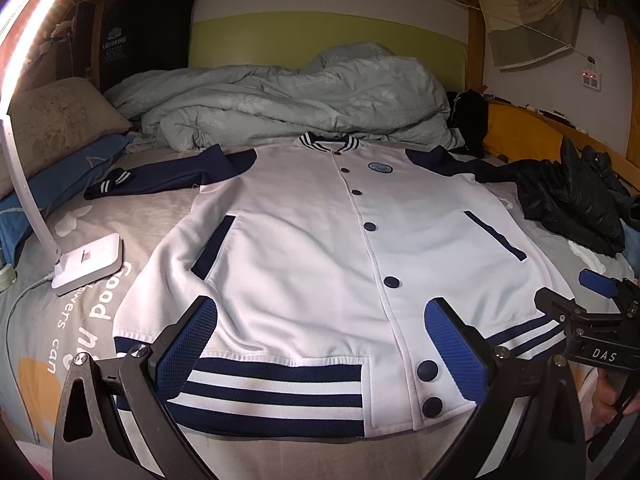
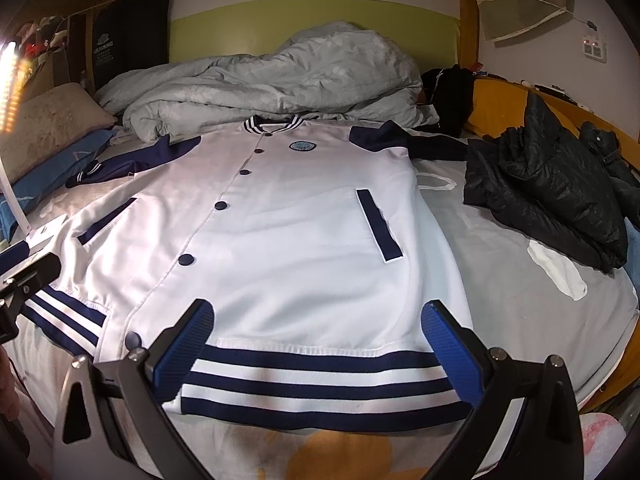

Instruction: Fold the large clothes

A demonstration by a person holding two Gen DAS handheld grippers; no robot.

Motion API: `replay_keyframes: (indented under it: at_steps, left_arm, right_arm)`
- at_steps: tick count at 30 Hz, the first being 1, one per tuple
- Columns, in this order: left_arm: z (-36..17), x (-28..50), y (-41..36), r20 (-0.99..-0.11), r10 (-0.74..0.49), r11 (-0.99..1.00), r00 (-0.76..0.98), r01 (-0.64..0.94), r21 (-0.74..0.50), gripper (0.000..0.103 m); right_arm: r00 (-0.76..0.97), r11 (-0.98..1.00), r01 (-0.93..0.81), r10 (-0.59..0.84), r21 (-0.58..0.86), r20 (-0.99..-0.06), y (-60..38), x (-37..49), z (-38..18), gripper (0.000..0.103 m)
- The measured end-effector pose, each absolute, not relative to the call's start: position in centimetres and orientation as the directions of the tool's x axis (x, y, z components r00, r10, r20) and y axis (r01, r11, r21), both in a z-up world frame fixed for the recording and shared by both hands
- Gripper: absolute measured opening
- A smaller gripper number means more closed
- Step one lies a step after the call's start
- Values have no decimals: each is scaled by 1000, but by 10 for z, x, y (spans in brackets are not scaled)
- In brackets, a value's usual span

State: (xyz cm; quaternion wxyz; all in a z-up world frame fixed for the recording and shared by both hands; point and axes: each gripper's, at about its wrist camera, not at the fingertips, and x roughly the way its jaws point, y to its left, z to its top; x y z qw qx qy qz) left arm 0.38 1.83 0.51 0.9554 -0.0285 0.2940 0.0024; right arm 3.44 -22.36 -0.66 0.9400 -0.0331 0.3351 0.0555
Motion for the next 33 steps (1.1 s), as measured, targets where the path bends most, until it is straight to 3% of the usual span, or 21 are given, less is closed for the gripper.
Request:
replay_keyframes:
  at_steps: [33]
  left_arm:
    - [7, 2, 15, -569, -56, 997, 821, 16, -74, 103]
  right_arm:
    - [767, 991, -134, 86, -27, -635, -222, 33, -6, 103]
